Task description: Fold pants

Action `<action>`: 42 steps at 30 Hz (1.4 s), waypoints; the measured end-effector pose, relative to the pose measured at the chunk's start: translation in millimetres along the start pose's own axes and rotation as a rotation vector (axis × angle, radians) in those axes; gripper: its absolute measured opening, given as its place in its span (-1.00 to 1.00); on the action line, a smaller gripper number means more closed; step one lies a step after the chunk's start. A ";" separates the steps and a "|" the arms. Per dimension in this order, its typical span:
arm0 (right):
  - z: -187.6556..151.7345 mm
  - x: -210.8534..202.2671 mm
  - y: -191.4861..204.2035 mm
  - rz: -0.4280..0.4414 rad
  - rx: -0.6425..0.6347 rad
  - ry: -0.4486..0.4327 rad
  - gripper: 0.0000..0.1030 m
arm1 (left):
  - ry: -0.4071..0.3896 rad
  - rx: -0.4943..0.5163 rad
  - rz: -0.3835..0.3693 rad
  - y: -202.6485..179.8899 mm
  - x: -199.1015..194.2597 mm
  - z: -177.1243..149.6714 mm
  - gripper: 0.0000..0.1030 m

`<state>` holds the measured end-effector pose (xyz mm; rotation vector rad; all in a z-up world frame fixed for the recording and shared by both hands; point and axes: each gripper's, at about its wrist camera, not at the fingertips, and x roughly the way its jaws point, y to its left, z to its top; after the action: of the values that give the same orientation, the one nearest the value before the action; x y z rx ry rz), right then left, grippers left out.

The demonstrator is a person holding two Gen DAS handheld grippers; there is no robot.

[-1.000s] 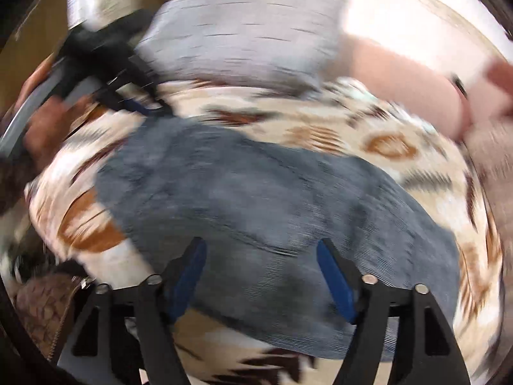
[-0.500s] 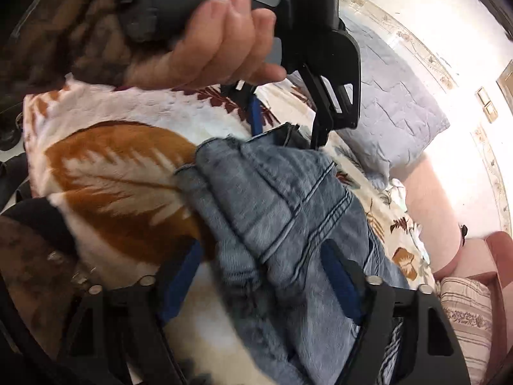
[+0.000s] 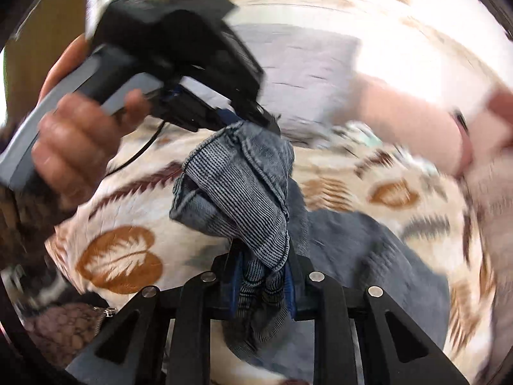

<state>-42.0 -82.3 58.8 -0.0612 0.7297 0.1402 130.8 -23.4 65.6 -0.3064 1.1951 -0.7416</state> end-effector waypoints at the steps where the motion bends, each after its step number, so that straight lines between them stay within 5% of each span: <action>1: -3.3 -4.7 -17.6 0.004 0.053 0.006 -0.59 | 0.013 0.052 -0.001 -24.9 15.4 1.6 -0.75; 7: -64.9 -2.2 -134.2 0.074 0.471 0.145 -0.56 | 0.228 0.158 0.038 -95.4 144.4 -21.9 -0.73; 9: -95.0 12.2 -165.3 0.150 0.624 0.213 -0.38 | 0.296 0.143 0.088 -99.2 176.0 -26.8 -0.75; 13: -119.1 9.7 -196.1 0.270 0.751 0.192 -0.07 | 0.292 0.209 0.132 -119.5 168.3 -15.3 -0.74; 14: -121.8 4.2 -202.4 0.295 0.756 0.173 0.03 | 0.267 0.258 0.136 -126.8 156.0 -8.9 -0.61; 17: -130.3 -4.2 -212.9 0.352 0.786 0.123 0.34 | 0.202 0.424 0.176 -141.9 124.0 7.1 0.75; 19: -132.0 -0.9 -216.0 0.378 0.806 0.113 0.42 | 0.193 0.493 0.226 -141.1 120.7 12.7 0.75; 23: -128.8 10.3 -213.0 0.390 0.822 0.135 0.43 | 0.307 0.526 0.271 -121.8 151.6 11.5 0.75; 27: -129.9 23.2 -215.6 0.439 0.882 0.124 0.46 | 0.374 0.484 0.237 -102.4 182.9 1.7 0.75; 32: -133.7 27.4 -218.0 0.463 0.942 0.122 0.44 | 0.363 0.515 0.204 -102.9 186.8 -3.5 0.75; 34: -137.1 33.5 -220.7 0.457 0.975 0.136 0.17 | 0.379 0.527 0.197 -103.8 191.7 -2.7 0.73; 35: -137.5 38.0 -222.6 0.450 0.986 0.149 -0.04 | 0.382 0.550 0.206 -106.0 193.1 -3.7 0.37; 36: -136.9 41.5 -224.3 0.464 0.998 0.171 -0.53 | 0.391 0.584 0.214 -109.7 193.4 -6.4 -0.35; 40: -142.0 19.5 -229.7 0.574 1.069 0.127 -0.70 | 0.393 0.729 0.195 -129.4 174.4 -27.2 -0.35; 42: -148.1 12.1 -230.4 0.542 1.053 0.141 -0.70 | 0.377 0.752 0.223 -131.1 177.8 -34.1 -0.28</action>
<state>-96.4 -324.3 -57.9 1.1464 0.8721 0.2533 83.0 -231.7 0.2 0.6036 1.1830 -1.0183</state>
